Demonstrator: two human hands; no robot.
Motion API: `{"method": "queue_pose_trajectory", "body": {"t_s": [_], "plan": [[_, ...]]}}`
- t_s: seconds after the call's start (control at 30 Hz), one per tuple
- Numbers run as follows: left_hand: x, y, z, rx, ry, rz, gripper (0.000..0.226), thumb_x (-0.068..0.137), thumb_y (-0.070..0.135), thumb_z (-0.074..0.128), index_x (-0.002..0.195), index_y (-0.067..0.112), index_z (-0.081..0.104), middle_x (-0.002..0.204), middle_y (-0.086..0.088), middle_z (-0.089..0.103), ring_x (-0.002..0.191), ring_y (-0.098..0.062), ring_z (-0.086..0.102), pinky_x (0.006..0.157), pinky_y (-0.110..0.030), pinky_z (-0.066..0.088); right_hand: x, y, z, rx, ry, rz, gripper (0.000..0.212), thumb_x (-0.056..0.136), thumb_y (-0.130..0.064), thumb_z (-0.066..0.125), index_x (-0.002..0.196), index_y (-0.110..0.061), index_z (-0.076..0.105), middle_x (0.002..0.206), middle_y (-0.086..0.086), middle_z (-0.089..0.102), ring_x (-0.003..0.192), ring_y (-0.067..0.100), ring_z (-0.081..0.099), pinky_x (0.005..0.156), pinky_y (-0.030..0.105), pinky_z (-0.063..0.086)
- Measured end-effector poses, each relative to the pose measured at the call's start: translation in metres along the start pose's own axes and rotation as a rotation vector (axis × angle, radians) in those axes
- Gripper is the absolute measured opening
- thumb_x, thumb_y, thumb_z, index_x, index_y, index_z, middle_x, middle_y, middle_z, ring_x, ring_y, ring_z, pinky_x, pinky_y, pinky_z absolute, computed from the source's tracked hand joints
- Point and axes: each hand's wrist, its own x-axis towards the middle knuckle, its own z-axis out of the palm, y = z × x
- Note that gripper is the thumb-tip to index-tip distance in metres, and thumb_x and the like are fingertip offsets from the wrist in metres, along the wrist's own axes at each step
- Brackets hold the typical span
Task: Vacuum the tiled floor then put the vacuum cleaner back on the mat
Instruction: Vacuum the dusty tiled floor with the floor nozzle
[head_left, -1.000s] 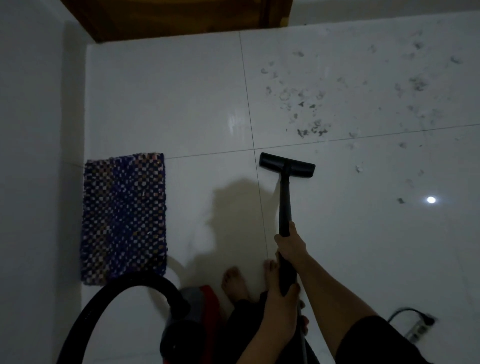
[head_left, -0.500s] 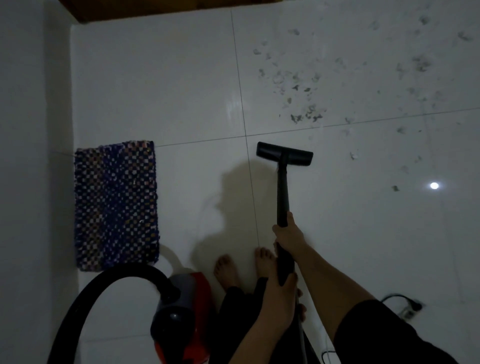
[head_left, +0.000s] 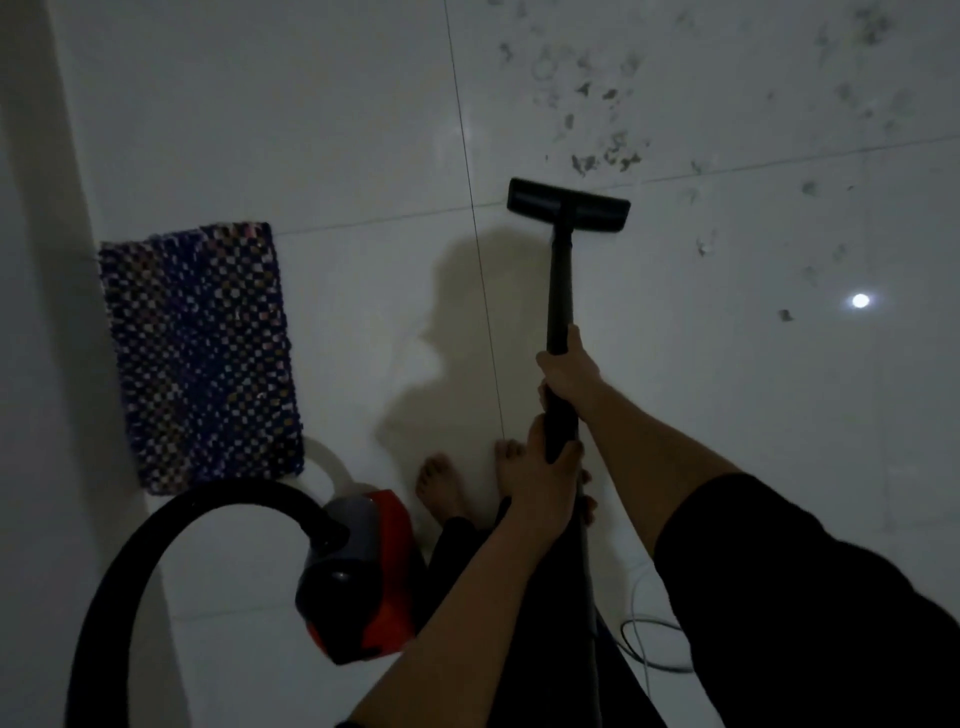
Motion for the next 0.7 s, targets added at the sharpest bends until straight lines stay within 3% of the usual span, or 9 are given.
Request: {"method": "queue_pose_trajectory", "body": {"t_s": [0.3,0.6,0.7], "plan": [[0.013,0.015,-0.002,-0.013,-0.036,-0.004,0.036,0.100,0.017,0.039,0.136,0.020,0.036,0.071,-0.010,0.047,0.037,-0.013,0.044,0.040,-0.024,0.042,0.009,-0.019,-0.004,-0.020,0.000,0.004,0.073,0.099,-0.016,0.046,0.155,-0.032,0.001,0.086,0.010,0.055,0.053,0.016,0.050,0.028,0.012,0.035],[0.030,0.036,-0.002,-0.036,-0.037,0.040,0.039,0.100,0.018,0.039,0.139,0.022,0.036,0.071,-0.009,0.048,0.034,-0.010,0.044,0.038,-0.023,0.042,0.028,-0.046,-0.003,-0.049,-0.027,-0.010,0.075,0.099,-0.016,0.046,0.154,-0.034,-0.002,0.087,0.012,0.057,0.053,0.016,0.051,0.039,0.022,0.042],[0.034,0.046,-0.005,-0.065,-0.026,0.051,0.038,0.100,0.017,0.041,0.137,0.024,0.038,0.072,-0.010,0.048,0.035,-0.011,0.044,0.039,-0.024,0.042,0.033,-0.056,-0.001,-0.071,-0.047,-0.026,0.074,0.099,-0.017,0.045,0.154,-0.033,-0.003,0.083,0.010,0.056,0.053,0.015,0.051,0.035,0.017,0.039]]}}
